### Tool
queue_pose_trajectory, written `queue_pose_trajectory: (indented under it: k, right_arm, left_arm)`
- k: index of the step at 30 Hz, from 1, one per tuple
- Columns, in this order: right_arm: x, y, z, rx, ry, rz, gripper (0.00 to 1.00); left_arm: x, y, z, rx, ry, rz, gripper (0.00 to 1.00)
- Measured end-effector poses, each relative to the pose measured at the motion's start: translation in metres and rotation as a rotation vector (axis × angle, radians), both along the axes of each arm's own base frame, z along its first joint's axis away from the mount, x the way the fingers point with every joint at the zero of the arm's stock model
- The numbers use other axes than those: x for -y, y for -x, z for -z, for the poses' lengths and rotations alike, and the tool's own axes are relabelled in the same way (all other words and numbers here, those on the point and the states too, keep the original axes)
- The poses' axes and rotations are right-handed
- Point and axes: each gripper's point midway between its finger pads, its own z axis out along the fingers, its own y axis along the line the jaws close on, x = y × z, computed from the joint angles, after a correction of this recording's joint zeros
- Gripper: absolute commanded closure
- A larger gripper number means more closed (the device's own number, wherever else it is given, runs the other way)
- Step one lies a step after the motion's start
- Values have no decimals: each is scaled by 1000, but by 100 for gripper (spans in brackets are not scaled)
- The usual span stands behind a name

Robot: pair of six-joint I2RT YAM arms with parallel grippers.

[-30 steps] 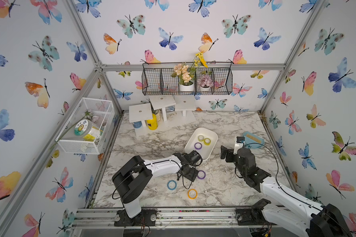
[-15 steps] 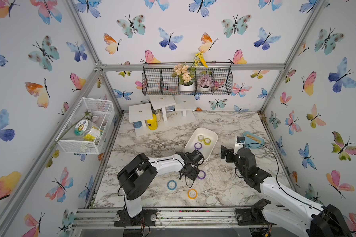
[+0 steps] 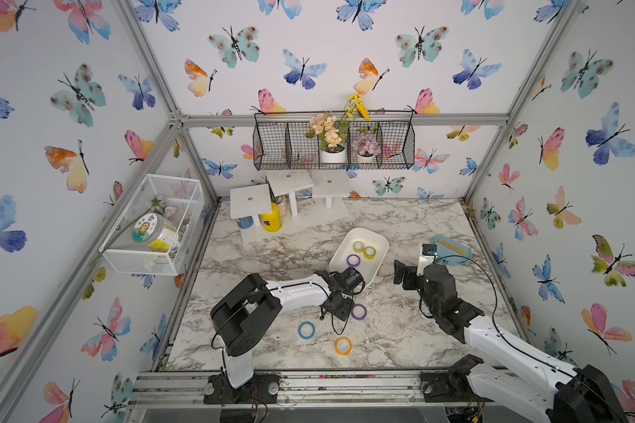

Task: Put the transparent tape into the storage box
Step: Pick up the tape at the center of the board.

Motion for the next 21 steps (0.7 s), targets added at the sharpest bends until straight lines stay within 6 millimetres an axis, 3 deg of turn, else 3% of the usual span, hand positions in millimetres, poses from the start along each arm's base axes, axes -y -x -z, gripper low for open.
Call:
queue_pose_trajectory:
  k: [11,21]
  right_arm:
    - [0,0,0,0,0,0,1]
    - [0,0,0,1,0,0,1]
  left_arm:
    - [-3,2,-3,-4,-6,-2,39]
    - [-4,2,-42,33,43,-1,39]
